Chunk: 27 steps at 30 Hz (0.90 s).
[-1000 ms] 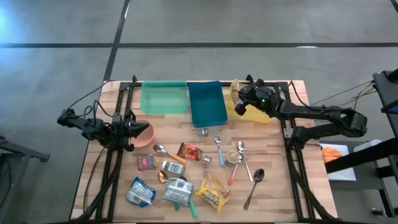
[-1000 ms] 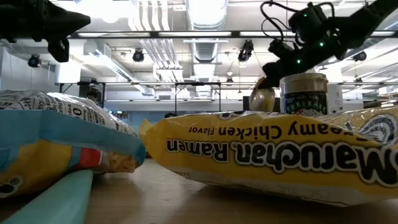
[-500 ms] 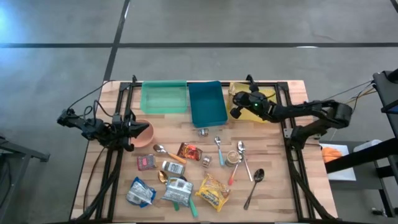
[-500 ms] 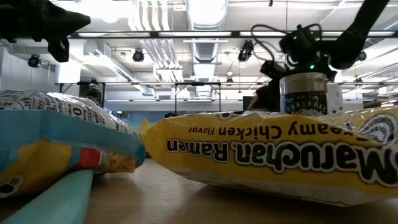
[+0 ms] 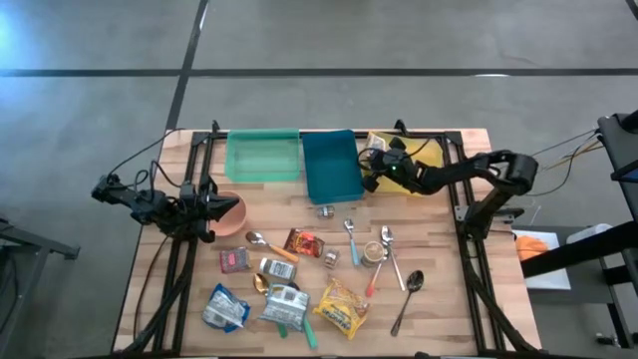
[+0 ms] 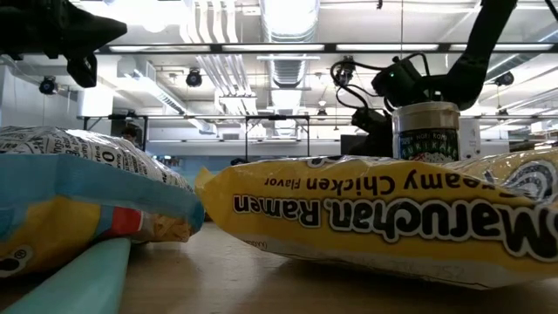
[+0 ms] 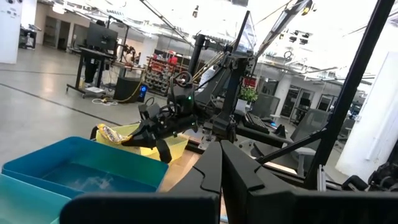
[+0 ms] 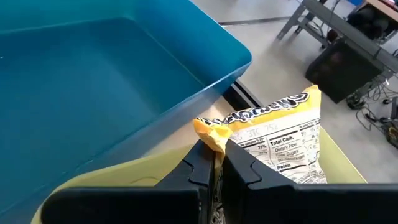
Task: Pick & Place Food Item
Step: Put the top yellow noodle pack into the yellow bin
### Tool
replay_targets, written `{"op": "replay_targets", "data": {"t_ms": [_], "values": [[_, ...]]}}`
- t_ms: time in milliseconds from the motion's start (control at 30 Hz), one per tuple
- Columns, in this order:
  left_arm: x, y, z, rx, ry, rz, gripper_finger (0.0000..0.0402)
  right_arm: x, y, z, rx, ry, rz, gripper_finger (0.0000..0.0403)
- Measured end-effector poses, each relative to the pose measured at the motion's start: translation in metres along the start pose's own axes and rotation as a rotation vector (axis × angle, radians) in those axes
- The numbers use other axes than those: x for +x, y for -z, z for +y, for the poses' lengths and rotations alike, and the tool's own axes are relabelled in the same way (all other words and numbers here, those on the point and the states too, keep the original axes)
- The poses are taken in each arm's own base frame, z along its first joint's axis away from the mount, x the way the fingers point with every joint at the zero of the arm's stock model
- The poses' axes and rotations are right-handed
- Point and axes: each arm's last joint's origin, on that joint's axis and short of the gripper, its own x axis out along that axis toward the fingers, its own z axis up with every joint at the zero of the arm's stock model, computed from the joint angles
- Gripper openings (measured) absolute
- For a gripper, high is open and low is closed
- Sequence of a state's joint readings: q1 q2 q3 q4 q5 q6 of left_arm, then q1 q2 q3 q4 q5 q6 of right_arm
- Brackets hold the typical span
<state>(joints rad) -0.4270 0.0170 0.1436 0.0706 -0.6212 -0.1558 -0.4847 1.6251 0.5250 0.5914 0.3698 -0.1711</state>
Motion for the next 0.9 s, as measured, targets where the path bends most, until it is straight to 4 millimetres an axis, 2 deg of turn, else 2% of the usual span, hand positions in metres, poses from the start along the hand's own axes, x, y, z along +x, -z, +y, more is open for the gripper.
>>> {"op": "replay_targets", "data": {"t_ms": [300, 733, 800, 900], "values": [[0.0, 0.0, 0.0, 0.003, 0.0, 0.0, 0.0002, -0.011, -0.002, -0.005, 0.074, -0.001, -0.019, 0.0008], [0.0, 0.0, 0.0, 0.003, 0.0, 0.0, 0.0002, -0.011, -0.001, -0.004, 0.173, -0.022, -0.018, 0.0009], [0.0, 0.0, 0.0, 0.003, 0.0, 0.0, 0.0002, -0.011, -0.002, -0.003, 0.204, -0.051, -0.02, 0.0018], [0.0, 0.0, 0.0, 0.003, 0.0, 0.0, 0.0002, -0.011, -0.002, -0.003, 0.245, -0.064, -0.021, 0.0054]]}}
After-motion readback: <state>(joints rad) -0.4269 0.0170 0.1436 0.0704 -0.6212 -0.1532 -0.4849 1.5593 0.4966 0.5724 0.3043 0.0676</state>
